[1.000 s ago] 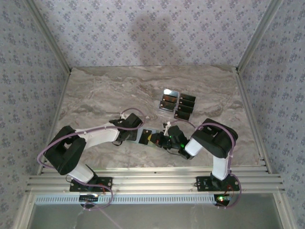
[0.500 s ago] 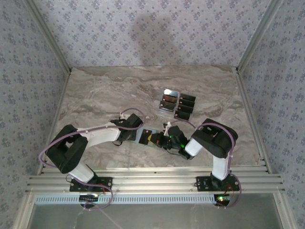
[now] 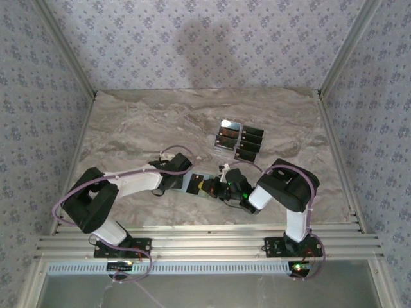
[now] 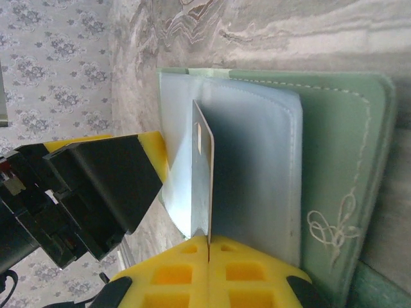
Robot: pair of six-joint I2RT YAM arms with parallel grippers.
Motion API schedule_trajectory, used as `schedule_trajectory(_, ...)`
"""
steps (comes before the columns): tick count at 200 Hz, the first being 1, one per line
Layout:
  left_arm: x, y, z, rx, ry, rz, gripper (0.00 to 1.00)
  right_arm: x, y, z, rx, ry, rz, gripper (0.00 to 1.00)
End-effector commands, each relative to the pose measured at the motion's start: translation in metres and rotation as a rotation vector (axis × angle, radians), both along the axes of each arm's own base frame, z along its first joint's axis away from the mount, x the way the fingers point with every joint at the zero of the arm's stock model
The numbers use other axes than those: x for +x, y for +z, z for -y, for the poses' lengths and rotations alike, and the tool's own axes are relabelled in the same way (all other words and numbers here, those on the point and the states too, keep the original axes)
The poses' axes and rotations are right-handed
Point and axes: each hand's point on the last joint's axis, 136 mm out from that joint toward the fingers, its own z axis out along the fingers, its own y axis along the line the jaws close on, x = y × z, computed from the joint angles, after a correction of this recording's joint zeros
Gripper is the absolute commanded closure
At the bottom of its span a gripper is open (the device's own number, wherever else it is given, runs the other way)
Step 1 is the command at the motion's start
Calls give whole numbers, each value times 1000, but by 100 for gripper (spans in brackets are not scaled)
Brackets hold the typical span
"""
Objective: Put the credit cards into the card holder
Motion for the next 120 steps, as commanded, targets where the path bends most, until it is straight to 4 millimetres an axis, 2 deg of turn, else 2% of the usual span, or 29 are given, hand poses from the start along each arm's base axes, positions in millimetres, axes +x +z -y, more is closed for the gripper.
schedule_trajectory(1,-10,-9,-13,58,14,-49,0,-5,-13,-4,-25,34,-31,100)
schedule_trajectory(40,-10,-10,-12,56,10,-56,0,-6,-16,-3,-31,30,-39,100)
schedule_trajectory(83,-12,-8,-6,27,0,-67,0,-7,-36,26,-82,-33,-100,100)
schedule_trajectory(120,-20,-11,4,-9,-11,-86,0,-4,-39,44,-104,-54,-127,100)
